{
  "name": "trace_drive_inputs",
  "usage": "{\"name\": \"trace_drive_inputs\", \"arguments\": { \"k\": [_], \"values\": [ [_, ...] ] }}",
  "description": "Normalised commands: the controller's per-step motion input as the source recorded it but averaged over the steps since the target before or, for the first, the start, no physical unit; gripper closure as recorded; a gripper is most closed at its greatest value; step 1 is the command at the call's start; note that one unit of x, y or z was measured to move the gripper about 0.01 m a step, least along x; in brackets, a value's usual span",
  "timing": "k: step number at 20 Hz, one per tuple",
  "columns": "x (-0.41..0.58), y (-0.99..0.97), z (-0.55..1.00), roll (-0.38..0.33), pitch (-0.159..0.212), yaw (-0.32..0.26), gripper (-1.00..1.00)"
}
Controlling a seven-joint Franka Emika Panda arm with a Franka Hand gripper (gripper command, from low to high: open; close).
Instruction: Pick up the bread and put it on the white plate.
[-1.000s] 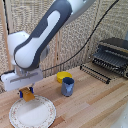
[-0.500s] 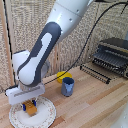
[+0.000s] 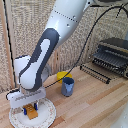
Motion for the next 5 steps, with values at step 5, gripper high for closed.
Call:
{"name": "trace_drive_inputs", "arguments": {
  "k": [5],
  "values": [
    [0.23,-0.01,0.65,0.0,0.16,-0.043,-1.0]
  ]
}}
